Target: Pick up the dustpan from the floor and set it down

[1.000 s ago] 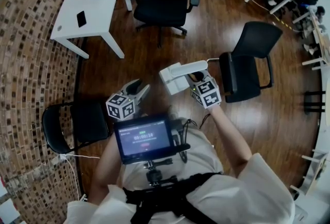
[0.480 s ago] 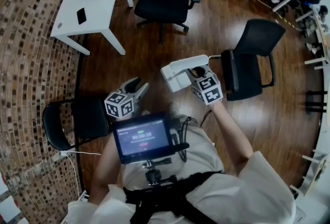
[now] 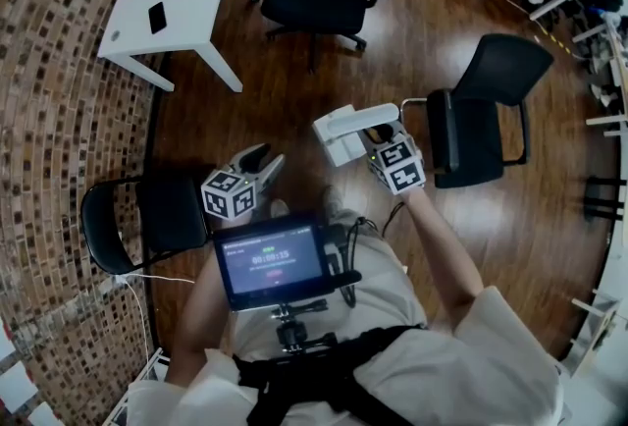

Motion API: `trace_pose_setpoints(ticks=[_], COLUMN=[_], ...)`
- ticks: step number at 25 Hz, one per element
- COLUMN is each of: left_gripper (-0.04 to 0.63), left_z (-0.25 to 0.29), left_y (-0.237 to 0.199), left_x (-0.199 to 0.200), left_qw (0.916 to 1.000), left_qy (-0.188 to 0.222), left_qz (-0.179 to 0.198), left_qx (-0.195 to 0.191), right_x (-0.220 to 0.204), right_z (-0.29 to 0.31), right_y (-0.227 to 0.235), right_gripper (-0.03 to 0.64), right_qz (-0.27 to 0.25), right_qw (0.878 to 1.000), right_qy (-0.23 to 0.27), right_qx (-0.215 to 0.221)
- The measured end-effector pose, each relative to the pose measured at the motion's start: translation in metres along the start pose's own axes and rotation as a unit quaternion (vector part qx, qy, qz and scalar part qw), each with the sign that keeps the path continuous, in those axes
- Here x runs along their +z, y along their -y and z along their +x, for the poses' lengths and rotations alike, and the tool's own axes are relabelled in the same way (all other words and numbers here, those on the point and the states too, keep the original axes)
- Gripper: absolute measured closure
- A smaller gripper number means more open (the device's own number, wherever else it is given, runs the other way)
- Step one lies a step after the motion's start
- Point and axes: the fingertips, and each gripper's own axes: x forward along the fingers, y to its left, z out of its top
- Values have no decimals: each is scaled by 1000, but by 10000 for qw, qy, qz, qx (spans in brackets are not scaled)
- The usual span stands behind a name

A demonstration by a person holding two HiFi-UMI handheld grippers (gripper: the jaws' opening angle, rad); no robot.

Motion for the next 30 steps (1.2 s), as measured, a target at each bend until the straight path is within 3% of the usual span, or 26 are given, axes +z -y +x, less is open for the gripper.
trace_pose_setpoints(ticks=[17, 30], left_gripper=[413, 413], left_z=[8, 10], left_y=[-9, -15], left_x=[-31, -44], left_qw=[9988, 9970], left_qy=[-319, -335], left_qz=[-170, -399], left_qx=[316, 581], right_x=[-43, -73], right_z=[45, 78], right_y=[16, 18], right_gripper=[508, 508], right_qz=[-185, -498], right_qw=[9990, 9951], right_qy=[-329, -650], right_qx=[247, 552])
